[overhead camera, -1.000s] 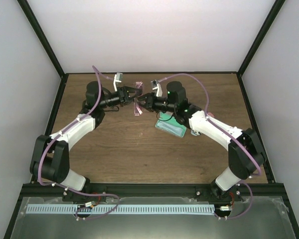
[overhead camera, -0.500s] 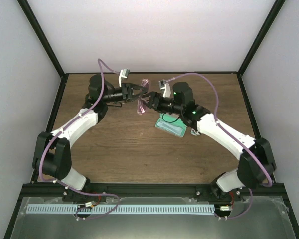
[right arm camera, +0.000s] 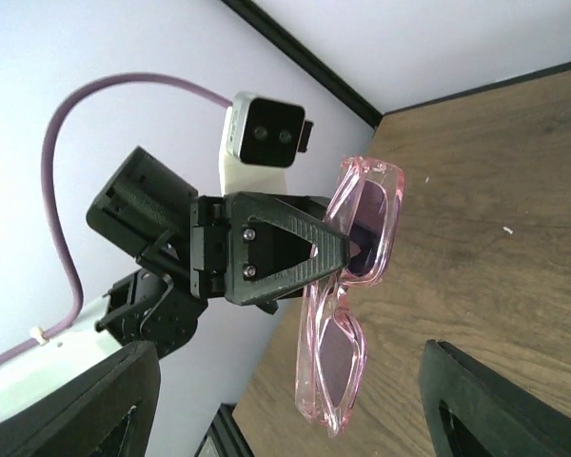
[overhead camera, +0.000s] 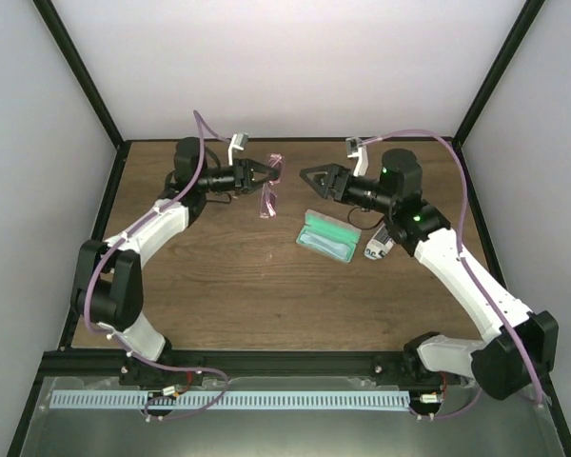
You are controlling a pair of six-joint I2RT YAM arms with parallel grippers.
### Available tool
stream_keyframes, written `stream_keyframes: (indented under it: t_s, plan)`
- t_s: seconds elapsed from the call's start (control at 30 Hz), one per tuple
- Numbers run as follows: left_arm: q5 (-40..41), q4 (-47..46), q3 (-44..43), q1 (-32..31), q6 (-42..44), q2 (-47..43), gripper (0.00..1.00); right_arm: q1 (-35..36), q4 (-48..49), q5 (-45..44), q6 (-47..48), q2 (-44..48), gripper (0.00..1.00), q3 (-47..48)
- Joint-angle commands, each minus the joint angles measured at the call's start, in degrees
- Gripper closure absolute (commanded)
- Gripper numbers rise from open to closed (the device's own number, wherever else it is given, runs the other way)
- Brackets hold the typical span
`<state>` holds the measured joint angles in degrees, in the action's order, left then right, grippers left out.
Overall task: Organize the sunglasses
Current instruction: Pick up the sunglasses from the center of the board.
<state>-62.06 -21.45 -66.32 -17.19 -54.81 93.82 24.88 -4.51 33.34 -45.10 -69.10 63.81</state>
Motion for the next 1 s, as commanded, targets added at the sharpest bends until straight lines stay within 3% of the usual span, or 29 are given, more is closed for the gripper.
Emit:
stream_keyframes:
  t_s: [0.0, 0.2, 0.4, 0.83, 0.97]
  plan:
    - [-4.73, 2.54, -2.30, -0.82, 5.25, 0.16, 0.75, -0.12, -2.00, 4.62, 3.33, -2.76, 0.23, 3.60]
    - [-10.16, 17.05, -7.63, -2.45, 20.12, -0.59, 0.75, -1.24, -2.56, 7.85, 4.88, -6.65, 0.24, 6.50]
    - [-13.52, 23.39, -9.29, -4.53, 26.93, -1.06, 0.74, -1.50, -3.26, 12.12, 6.87, -9.58, 0.29, 8.69]
    - [-16.99, 30.10, -12.59, -7.82, 32.99, 0.22, 0.73, -1.48, -1.53, 17.77, 7.14, -10.23, 0.50, 8.19]
    - [-17.21, 30.83, -13.36, -8.25, 33.61, 0.89, 0.72, -1.48, -1.73, 18.48, 7.22, -9.89, 0.63, 7.76]
